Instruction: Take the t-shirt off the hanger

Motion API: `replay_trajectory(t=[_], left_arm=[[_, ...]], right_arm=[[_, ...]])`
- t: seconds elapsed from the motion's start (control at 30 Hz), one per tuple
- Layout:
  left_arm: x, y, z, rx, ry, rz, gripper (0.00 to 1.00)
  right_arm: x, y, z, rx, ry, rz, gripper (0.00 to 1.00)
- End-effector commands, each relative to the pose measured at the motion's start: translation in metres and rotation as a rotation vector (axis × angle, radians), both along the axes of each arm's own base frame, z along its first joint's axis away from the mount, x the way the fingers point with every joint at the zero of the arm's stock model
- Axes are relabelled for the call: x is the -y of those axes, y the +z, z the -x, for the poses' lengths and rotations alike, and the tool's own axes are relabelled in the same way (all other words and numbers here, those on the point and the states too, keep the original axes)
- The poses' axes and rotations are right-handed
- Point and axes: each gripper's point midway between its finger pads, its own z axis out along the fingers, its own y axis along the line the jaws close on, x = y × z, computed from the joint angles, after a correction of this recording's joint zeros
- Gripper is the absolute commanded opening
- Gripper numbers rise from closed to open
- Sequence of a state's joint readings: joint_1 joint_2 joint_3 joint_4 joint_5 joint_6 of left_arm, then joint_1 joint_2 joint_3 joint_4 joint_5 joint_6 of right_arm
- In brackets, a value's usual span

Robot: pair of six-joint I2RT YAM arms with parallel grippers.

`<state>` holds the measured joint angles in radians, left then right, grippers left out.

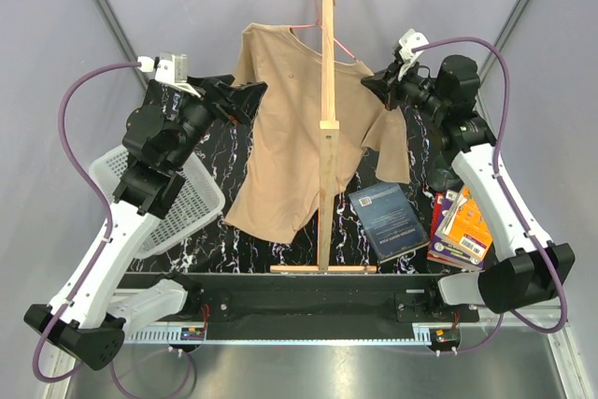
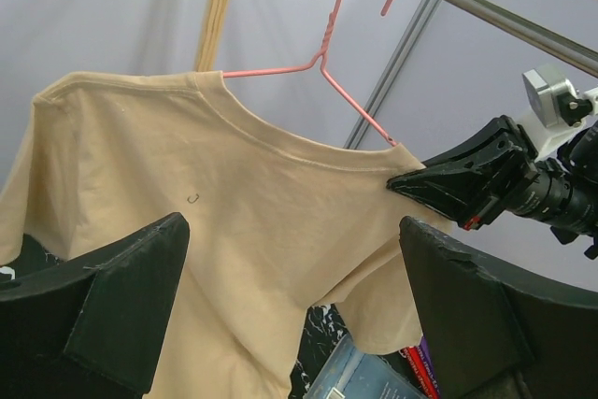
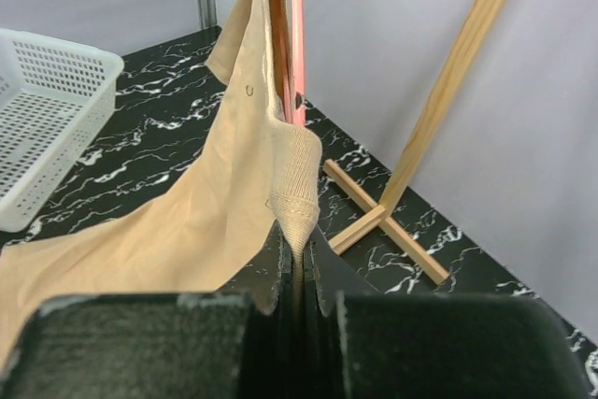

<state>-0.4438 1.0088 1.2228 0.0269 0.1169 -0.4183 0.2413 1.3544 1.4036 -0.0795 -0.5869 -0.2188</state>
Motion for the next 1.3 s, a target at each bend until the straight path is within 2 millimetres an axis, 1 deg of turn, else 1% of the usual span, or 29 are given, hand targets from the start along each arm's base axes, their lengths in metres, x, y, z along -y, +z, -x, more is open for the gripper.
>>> replay_trajectory(t=[0.0, 0.07, 0.1, 0.13, 0.2, 0.23, 0.27, 0.43, 0.57, 0.77, 0.83, 0.97, 1.0, 1.03, 1.07, 1.23, 1.27], left_arm=[[-0.006, 0.021, 0.008, 0.089, 0.009, 0.015, 0.99], [-0.005, 0.021, 0.008, 0.088, 0.006, 0.017, 0.99], [-0.005, 0.022, 0.01, 0.093, 0.003, 0.018, 0.99], [-0.004, 0.022, 0.009, 0.092, -0.001, 0.019, 0.99], [-0.004, 0.023, 0.011, 0.097, -0.004, 0.021, 0.99], [-0.005, 0.023, 0.01, 0.096, -0.001, 0.021, 0.99], [-0.004, 0.022, 0.011, 0.097, -0.005, 0.02, 0.99], [-0.003, 0.02, 0.007, 0.097, -0.001, 0.017, 0.99], [-0.002, 0.021, 0.006, 0.096, -0.005, 0.021, 0.99], [0.001, 0.019, 0.004, 0.093, -0.014, 0.021, 0.99], [0.001, 0.017, 0.002, 0.089, -0.014, 0.018, 0.99], [0.002, 0.016, 0.001, 0.088, -0.017, 0.017, 0.99], [0.003, 0.016, 0.002, 0.087, -0.02, 0.017, 0.99], [0.004, 0.015, 0.0, 0.086, -0.02, 0.017, 0.99], [0.003, 0.017, 0.001, 0.091, -0.02, 0.017, 0.99], [0.005, 0.015, -0.001, 0.083, -0.025, 0.017, 0.99], [0.006, 0.015, -0.001, 0.083, -0.029, 0.018, 0.99]], right_arm=[[0.008, 0.069, 0.025, 0.253, 0.003, 0.022, 0.0], [0.007, 0.071, 0.026, 0.251, 0.009, 0.029, 0.0], [0.006, 0.078, 0.028, 0.261, 0.018, 0.028, 0.0], [0.006, 0.078, 0.029, 0.25, 0.023, 0.033, 0.0], [0.004, 0.085, 0.031, 0.259, 0.036, 0.037, 0.0], [0.004, 0.083, 0.03, 0.245, 0.037, 0.049, 0.0], [0.006, 0.087, 0.029, 0.253, 0.026, 0.054, 0.0], [0.01, 0.095, 0.028, 0.277, 0.001, 0.07, 0.0], [0.004, 0.105, 0.028, 0.297, 0.035, 0.07, 0.0], [-0.001, 0.112, 0.024, 0.323, 0.056, 0.095, 0.0], [-0.005, 0.109, 0.027, 0.352, 0.098, 0.128, 0.0], [-0.005, 0.111, 0.025, 0.432, 0.095, 0.195, 0.0], [-0.007, 0.108, 0.026, 0.449, 0.109, 0.216, 0.0], [-0.008, 0.108, 0.03, 0.479, 0.13, 0.234, 0.0], [-0.008, 0.109, 0.029, 0.526, 0.134, 0.271, 0.0], [0.0, 0.122, 0.021, 0.581, 0.064, 0.3, 0.0], [0.001, 0.129, 0.02, 0.615, 0.049, 0.301, 0.0]])
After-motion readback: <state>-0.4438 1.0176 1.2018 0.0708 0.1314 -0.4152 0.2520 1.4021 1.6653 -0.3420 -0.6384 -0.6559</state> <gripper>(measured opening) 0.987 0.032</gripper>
